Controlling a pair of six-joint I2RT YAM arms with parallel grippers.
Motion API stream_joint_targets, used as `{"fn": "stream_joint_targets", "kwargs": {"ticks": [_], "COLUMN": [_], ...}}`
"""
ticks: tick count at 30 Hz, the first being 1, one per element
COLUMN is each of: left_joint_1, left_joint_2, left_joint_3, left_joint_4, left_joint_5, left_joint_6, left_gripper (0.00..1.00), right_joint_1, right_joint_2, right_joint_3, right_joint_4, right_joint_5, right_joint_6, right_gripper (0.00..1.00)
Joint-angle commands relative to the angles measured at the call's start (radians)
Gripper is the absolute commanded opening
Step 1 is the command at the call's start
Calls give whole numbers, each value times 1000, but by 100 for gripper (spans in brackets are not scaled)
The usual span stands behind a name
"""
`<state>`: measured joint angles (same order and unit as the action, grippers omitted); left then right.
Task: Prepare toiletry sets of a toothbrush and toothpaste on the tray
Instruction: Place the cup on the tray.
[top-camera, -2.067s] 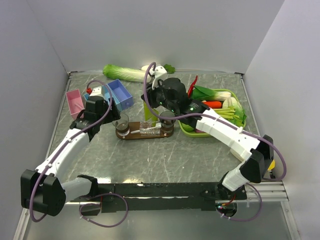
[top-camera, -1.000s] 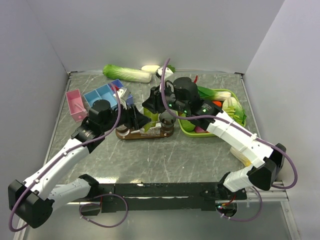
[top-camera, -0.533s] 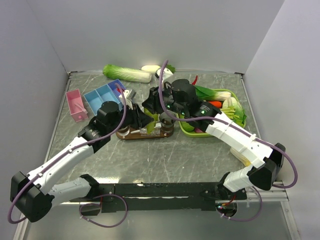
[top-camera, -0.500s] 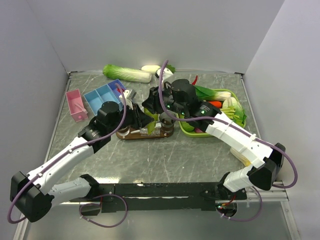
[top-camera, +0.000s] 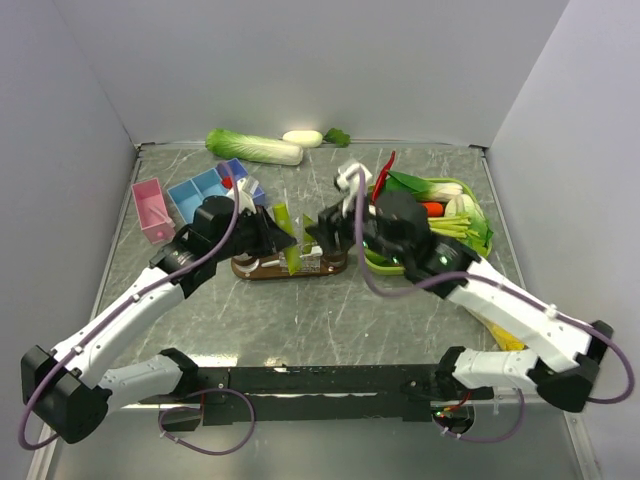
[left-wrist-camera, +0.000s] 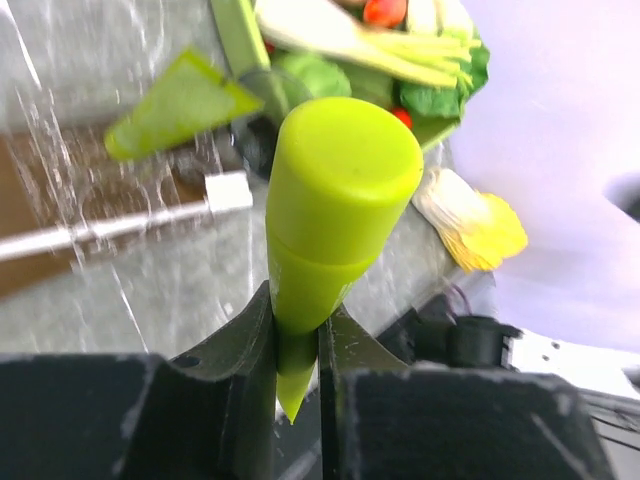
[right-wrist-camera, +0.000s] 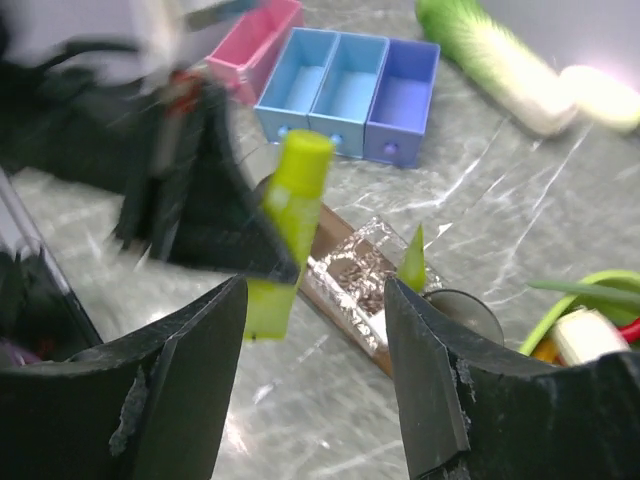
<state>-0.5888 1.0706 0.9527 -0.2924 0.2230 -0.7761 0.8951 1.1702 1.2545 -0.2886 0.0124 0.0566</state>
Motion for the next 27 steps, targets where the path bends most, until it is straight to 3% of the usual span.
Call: {"fn": "stream_joint_targets", "kwargs": {"ticks": [1, 6, 11, 13, 20, 27], "left_joint_1": [56, 96, 144, 150, 152, 152], "left_joint_2": [-18, -61, -129, -149, -167, -153], "left_joint_3": [0, -31, -156, -175, -178, -144], "left_joint_4": [-44, -65, 27, 33, 10, -33], "left_joint_5": [188, 283, 392, 400, 432, 414], "left_joint_6": [-127, -212, -400, -440, -497, -482], "left_gripper": [1, 1, 1, 1, 3, 2], "right_joint_1": [181, 372, 598, 626, 673, 697], "right_joint_2": [-121, -165, -116, -89, -66, 2], "right_joint_3": [-107, -233, -329, -355, -415, -403], "right_joint_4": [57, 129, 267, 313, 451, 459], "right_joint_5": [141, 331, 578, 668, 679, 672], "right_joint_6": [-207, -259, -362, -423, -489, -500], "right_gripper": [65, 64, 64, 64, 57, 56]}}
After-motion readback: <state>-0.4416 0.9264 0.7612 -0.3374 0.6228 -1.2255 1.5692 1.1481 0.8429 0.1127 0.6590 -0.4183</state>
